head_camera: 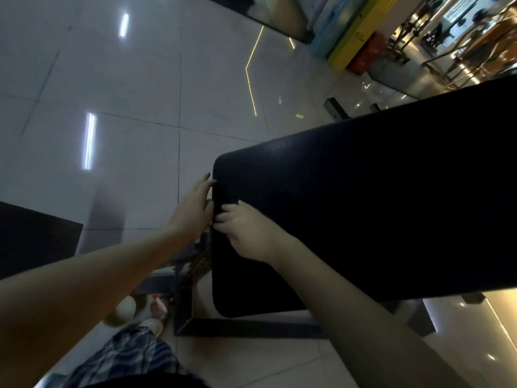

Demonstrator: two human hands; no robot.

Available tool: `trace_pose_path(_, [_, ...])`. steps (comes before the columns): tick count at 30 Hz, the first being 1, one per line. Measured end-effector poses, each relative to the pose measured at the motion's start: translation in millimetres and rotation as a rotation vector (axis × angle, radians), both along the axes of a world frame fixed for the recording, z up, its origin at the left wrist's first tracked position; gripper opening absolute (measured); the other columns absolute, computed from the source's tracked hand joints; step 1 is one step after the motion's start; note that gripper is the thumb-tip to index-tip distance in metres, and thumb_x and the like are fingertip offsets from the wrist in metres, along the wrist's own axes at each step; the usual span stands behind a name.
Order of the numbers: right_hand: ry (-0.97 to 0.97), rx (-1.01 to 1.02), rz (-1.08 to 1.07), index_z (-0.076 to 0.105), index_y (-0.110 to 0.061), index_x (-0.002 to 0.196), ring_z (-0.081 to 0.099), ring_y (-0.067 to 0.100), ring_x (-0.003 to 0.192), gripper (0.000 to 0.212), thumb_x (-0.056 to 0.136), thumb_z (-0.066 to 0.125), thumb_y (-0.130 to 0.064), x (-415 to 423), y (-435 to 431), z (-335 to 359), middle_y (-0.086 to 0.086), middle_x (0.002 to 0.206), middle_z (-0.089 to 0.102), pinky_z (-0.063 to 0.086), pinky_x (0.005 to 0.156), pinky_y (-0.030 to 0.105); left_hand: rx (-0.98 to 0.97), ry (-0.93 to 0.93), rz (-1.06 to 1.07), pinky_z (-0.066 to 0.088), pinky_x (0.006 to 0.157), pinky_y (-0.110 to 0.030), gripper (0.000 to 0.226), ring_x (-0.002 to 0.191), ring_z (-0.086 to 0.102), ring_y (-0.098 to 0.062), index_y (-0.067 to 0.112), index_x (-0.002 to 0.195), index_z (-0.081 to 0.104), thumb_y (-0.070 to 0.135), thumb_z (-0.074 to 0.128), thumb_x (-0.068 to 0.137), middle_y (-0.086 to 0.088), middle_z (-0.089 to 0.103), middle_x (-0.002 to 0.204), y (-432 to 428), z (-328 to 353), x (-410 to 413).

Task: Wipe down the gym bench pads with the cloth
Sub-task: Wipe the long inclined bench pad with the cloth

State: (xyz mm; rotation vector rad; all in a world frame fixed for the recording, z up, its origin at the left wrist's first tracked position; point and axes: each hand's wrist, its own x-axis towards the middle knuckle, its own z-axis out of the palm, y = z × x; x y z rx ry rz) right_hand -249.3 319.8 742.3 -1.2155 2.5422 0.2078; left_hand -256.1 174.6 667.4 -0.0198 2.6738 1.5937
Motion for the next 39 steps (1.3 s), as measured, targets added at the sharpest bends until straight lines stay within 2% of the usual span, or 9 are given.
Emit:
trace_pose_path(3, [-0.134,0.093,0.049,0.057,-0.009,0.134,0.033,0.029,0.140,0.044,0.089,0.054,-0.008,45,22,12,0.009,0.143,0.051,0.012,0.116,0.043,-0.077,0.025,-0.179,0.013,0.121,-0.033,0.055,0.151,0.012,-0.020,0.012,0.157,0.020,0.019,0.041,0.105,-0.002,0.005,0.165,4,3,-19])
trace_pose_path(7, [0.008,0.006,0.174,0.072,-0.009,0.111,0.059,0.032,0.120,0.040,0.072,0.077,-0.010,76,50,17,0.010,0.122,0.067,0.043,0.101,0.051,-0.201,-0.017,-0.298,-0.006,0.115,-0.023,0.063,0.151,-0.011,-0.019,0.015,0.157,-0.004,0.034,0.031,0.107,-0.002,-0.016,0.163,7,-7,-29])
trace_pose_path(11, [0.196,0.010,0.099,0.075,-0.016,0.105,0.064,0.025,0.113,0.040,0.085,0.040,-0.019,44,45,18,0.004,0.116,0.070,0.051,0.095,0.041,-0.312,-0.070,-0.378,-0.004,0.119,-0.030,0.067,0.151,-0.013,-0.019,0.016,0.156,-0.011,0.039,0.028,0.106,-0.004,-0.021,0.162,-1,-2,-34])
trace_pose_path(16, [0.448,-0.015,-0.275,0.073,-0.005,0.106,0.063,0.036,0.112,0.038,0.075,0.052,-0.002,-65,46,44,0.015,0.117,0.069,0.046,0.098,0.051,-0.429,-0.114,-0.452,0.000,0.122,-0.035,0.069,0.152,-0.012,-0.021,0.015,0.156,-0.013,0.042,0.026,0.106,-0.007,-0.024,0.161,-4,8,-37])
trace_pose_path(19, [0.484,0.008,-0.588,0.054,-0.007,0.136,0.034,0.031,0.141,0.047,0.090,0.049,0.000,-92,42,59,0.011,0.146,0.047,0.018,0.117,0.048,-0.436,-0.113,-0.452,0.001,0.122,-0.035,0.068,0.152,-0.010,-0.023,0.015,0.156,-0.013,0.041,0.026,0.106,-0.008,-0.023,0.162,-4,9,-37])
trace_pose_path(22, [0.528,-0.058,-0.702,0.046,-0.009,0.142,0.023,0.028,0.146,0.049,0.094,0.046,-0.001,-68,33,51,0.009,0.152,0.040,0.008,0.119,0.047,-0.459,-0.097,-0.421,0.003,0.122,-0.035,0.067,0.152,-0.007,-0.024,0.015,0.157,-0.010,0.042,0.025,0.106,-0.008,-0.020,0.163,-3,11,-35])
trace_pose_path(29, [0.532,-0.110,-0.641,0.070,-0.009,0.117,0.055,0.029,0.125,0.050,0.081,0.035,-0.009,83,33,16,0.009,0.127,0.064,0.037,0.107,0.051,-0.395,0.280,-0.389,0.020,0.119,-0.049,0.069,0.148,0.020,-0.038,0.006,0.152,0.031,0.044,0.016,0.097,-0.019,0.023,0.160,41,31,-16])
trace_pose_path(34, [0.560,-0.140,-0.565,0.075,-0.013,0.105,0.059,0.025,0.120,0.037,0.086,0.042,-0.013,116,52,19,0.005,0.118,0.069,0.044,0.104,0.044,-0.392,0.490,-0.627,0.002,0.122,-0.048,0.070,0.151,-0.001,-0.032,0.016,0.156,0.018,0.042,0.022,0.091,-0.010,0.008,0.164,85,59,-22])
trace_pose_path(39, [0.770,-0.017,-0.693,0.071,-0.002,0.111,0.061,0.040,0.115,0.050,0.077,0.035,-0.008,62,150,99,0.018,0.119,0.067,0.046,0.095,0.057,-0.390,0.505,-0.707,-0.008,0.120,-0.047,0.064,0.149,-0.017,-0.024,0.028,0.156,0.005,0.049,0.026,0.099,0.004,-0.010,0.163,115,91,-37])
